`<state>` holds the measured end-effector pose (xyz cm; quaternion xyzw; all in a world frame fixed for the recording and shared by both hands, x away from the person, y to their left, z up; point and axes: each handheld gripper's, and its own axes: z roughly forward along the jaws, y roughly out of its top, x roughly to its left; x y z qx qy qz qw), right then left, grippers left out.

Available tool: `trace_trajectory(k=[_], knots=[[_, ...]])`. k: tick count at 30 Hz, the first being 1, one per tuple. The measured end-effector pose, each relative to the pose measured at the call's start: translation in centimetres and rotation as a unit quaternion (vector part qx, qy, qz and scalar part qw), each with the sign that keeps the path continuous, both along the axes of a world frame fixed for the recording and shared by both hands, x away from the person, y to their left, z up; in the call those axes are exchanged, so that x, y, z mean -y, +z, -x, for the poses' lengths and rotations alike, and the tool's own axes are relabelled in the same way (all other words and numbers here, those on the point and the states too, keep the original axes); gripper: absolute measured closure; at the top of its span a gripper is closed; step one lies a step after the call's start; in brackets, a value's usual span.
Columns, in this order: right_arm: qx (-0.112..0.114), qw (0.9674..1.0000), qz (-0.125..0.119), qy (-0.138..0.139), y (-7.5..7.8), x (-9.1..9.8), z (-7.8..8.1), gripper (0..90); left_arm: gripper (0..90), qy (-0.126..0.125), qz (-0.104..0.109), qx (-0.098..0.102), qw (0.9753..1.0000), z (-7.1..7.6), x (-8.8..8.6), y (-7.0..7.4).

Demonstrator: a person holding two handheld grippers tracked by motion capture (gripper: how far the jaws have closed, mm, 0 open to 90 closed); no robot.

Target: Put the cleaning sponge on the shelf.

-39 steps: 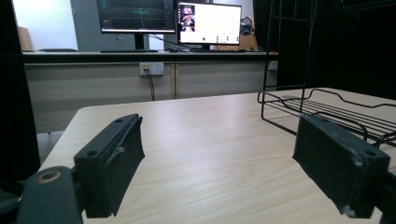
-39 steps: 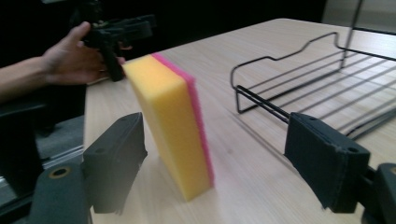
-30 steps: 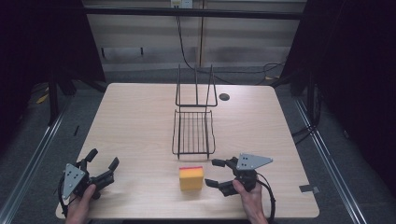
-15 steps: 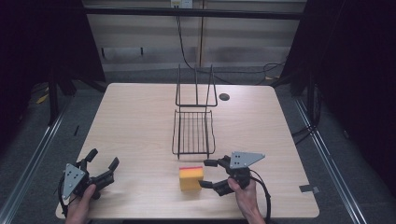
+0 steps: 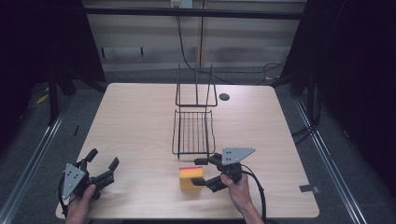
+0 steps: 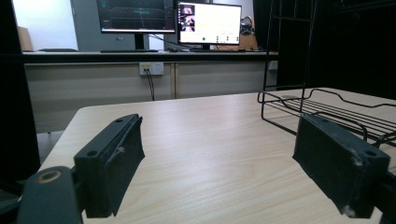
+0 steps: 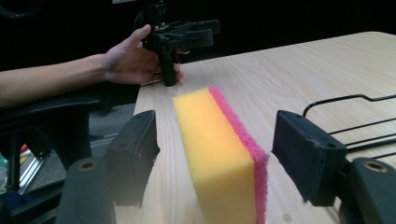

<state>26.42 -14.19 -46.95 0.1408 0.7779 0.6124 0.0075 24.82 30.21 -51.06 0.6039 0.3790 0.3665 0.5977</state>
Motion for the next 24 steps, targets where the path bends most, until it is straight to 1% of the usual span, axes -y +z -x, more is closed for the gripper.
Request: trace_trajectory(k=[5, 10, 11, 13, 14, 18, 22, 24], knots=[[-0.002, 1.0000, 0.004, 0.009, -0.4, -0.4, -0.3, 35.9, 15.6, 0.000, 0.000, 0.000, 1.0000, 0.0, 0.0, 0.0], [-0.006, 0.9999, 0.004, 0.013, -0.8, -0.8, -0.7, 38.6, 15.6, 0.000, 0.000, 0.000, 1.0000, 0.0, 0.0, 0.0], [-0.005, 0.9999, 0.004, 0.015, -0.9, -0.9, -0.7, 40.8, 15.6, 0.000, 0.000, 0.000, 1.0000, 0.0, 0.0, 0.0], [-0.005, 0.9998, 0.004, 0.017, -0.9, -1.0, -0.7, 41.7, 15.6, 0.000, 0.000, 0.000, 1.0000, 0.0, 0.0, 0.0], [-0.004, 0.9997, 0.004, 0.023, -1.0, -1.2, -0.8, 44.6, 15.6, 0.000, 0.000, 0.000, 1.0000, 0.0, 0.0, 0.0], [-0.005, 0.9996, 0.006, 0.027, -1.1, -1.3, -0.8, 50.2, 15.6, 0.000, 0.000, 0.000, 1.0000, 0.0, 0.0, 0.0], [0.001, 0.9996, 0.008, 0.026, -1.1, -1.4, -0.8, 56.0, 15.6, 0.000, 0.000, 0.000, 1.0000, 0.0, 0.0, 0.0], [0.004, 0.9997, 0.009, 0.023, -1.1, -1.5, -0.8, 56.7, 15.6, 0.000, 0.000, 0.000, 1.0000, 0.0, 0.0, 0.0]])
